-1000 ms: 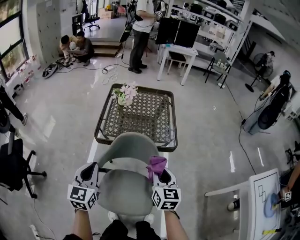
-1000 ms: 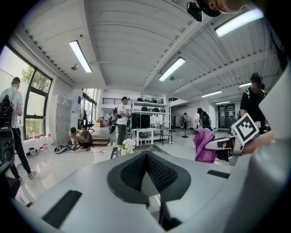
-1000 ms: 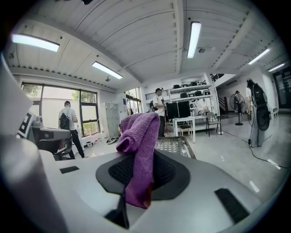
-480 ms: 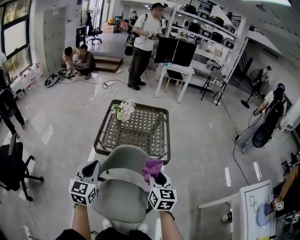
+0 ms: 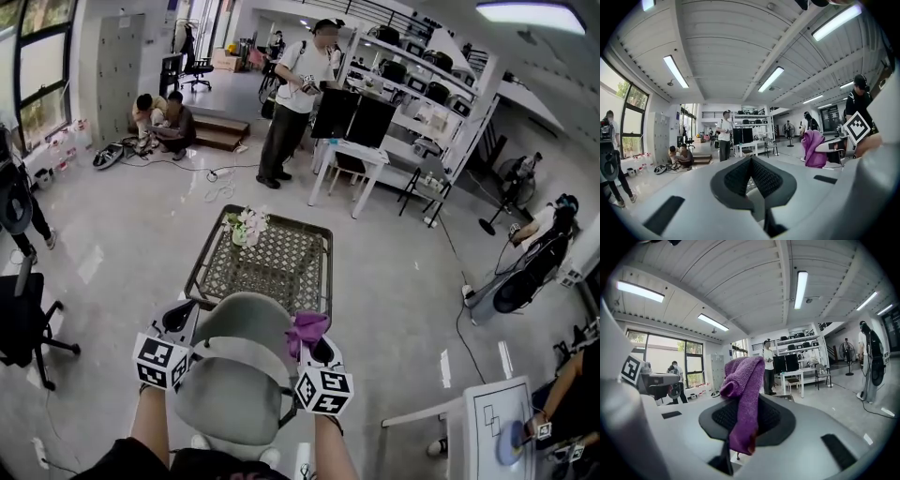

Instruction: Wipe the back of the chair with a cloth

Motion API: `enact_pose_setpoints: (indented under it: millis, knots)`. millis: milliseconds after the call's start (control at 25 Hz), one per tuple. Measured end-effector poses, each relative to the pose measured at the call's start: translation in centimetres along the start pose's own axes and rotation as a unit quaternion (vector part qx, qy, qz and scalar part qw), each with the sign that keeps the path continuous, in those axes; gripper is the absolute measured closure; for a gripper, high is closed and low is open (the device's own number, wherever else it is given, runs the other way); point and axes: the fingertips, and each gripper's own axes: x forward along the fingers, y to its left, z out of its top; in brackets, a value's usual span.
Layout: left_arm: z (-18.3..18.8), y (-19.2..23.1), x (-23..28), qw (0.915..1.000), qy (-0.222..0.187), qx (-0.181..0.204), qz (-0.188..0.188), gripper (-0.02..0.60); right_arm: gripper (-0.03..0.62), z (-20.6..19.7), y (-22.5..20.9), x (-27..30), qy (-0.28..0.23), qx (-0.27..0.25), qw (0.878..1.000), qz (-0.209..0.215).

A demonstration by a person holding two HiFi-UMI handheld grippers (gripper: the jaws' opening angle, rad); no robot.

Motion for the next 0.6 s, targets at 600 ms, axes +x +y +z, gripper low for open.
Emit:
enact_pose_setpoints:
  millis: [600]
  knots:
    - [3.1, -0.6, -0.1, 0.9993, -0.025, 0.026, 0.002, 0.572, 0.502, 1.2, -1.3, -1.2, -0.019, 0.000, 1.000, -0.001]
